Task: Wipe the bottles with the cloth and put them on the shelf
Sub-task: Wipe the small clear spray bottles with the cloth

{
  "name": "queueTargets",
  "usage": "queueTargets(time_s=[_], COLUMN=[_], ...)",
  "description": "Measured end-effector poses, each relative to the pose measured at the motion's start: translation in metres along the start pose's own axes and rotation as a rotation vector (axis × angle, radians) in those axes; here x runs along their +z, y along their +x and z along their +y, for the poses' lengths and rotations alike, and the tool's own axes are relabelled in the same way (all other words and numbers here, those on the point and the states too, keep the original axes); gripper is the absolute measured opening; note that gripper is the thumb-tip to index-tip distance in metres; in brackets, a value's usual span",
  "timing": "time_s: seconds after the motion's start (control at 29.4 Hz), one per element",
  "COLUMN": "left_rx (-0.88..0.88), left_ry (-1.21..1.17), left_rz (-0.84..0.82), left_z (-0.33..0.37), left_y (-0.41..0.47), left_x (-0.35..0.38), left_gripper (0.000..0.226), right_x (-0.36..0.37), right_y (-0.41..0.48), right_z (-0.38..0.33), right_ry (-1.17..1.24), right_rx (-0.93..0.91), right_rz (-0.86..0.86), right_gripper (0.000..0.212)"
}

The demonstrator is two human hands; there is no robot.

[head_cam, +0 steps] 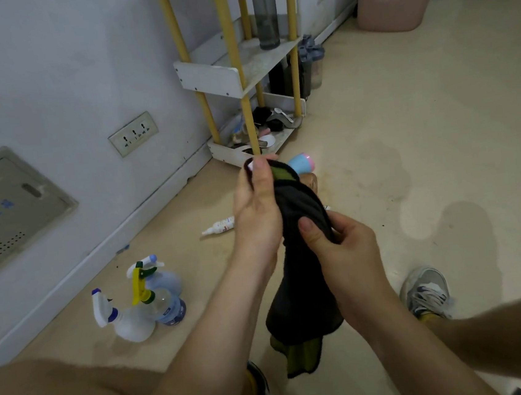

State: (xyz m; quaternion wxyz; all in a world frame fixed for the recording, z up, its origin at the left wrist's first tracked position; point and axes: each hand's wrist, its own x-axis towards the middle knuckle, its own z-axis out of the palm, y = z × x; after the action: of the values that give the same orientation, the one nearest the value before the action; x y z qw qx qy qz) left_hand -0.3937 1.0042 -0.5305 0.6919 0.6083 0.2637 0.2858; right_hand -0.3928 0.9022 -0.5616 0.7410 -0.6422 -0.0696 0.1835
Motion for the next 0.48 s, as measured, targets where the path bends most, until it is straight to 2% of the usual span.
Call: queueTargets(time_s=[0.07,0.17,0.31,0.37,0.48], left_rx=[0.015,0.043,0.047,0.024,0.038], left_ry=[0.085,0.092,0.073,0.037,0.096], left_rz=[-0.081,-0.257,-0.498,-0.48,-0.212], left_z=[-0.011,-0.027,-0.033,-0.03,-0.023], left_y=[-0.009,-0.019,-0.021,-0.021,-0.015], left_x=[0.004,0.008,0.002,-0.001,-0.002], left_gripper=[0.039,0.048,0.039,0.037,0.04], right_x=[0.0,-0.004,-0.016,-0.02,-0.023], right_y=[0.0,0.003,0.006,0.007,0.008], right_z=[0.001,-0.001,-0.01,-0.015,-0.031], right_ry=[-0.009,-0.049,-0.136,-0.279,-0.634], right_rx=[-0.013,-0.054,-0.148,-0.198,-0.172], right_rz=[0.041,0.087,0.105,0.041,-0.277], right_gripper=[0.012,0.019,0.031,0.029,0.014])
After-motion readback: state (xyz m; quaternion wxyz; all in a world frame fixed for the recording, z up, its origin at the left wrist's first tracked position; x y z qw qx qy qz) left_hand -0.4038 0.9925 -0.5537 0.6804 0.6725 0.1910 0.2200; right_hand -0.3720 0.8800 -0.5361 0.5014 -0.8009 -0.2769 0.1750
